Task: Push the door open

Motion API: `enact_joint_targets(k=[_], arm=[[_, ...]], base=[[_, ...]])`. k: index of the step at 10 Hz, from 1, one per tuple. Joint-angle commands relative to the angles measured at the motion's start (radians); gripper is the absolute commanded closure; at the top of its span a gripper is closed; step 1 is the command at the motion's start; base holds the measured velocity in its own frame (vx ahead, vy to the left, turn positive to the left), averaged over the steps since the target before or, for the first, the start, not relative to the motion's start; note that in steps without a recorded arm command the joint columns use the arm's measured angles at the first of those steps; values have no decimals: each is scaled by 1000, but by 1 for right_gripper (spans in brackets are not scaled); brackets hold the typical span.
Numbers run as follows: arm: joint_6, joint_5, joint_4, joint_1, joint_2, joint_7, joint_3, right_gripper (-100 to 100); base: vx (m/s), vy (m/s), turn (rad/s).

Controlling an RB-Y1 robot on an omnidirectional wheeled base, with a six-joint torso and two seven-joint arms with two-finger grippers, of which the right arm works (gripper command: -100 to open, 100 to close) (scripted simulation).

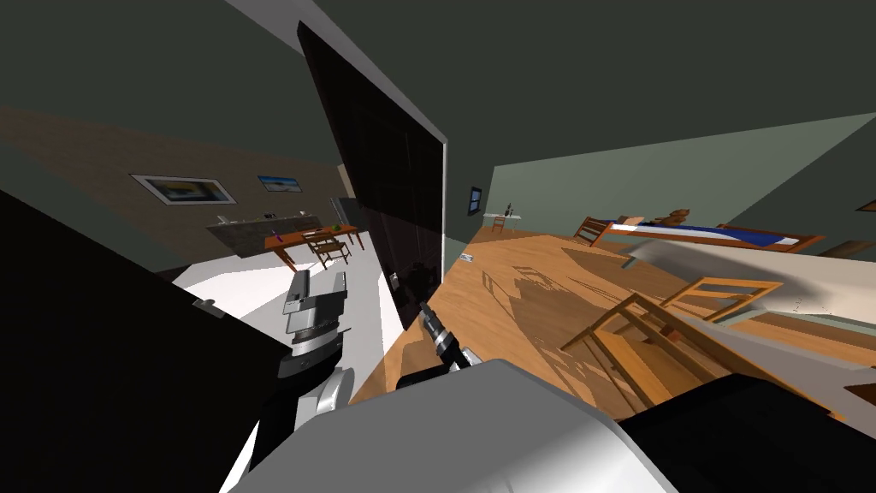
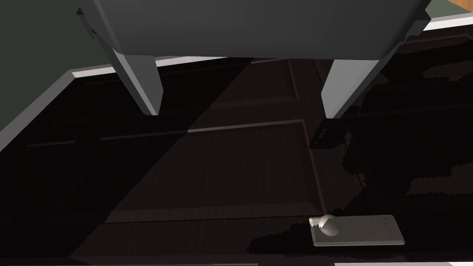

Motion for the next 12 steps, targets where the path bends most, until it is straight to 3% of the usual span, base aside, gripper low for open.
enact_joint_targets(k=[1, 12], arm=[[-6, 0, 41, -18, -2, -5, 32, -100], [-67, -2, 273, -106, 4, -24, 167, -100]], base=[[166, 24, -23], [145, 21, -16]])
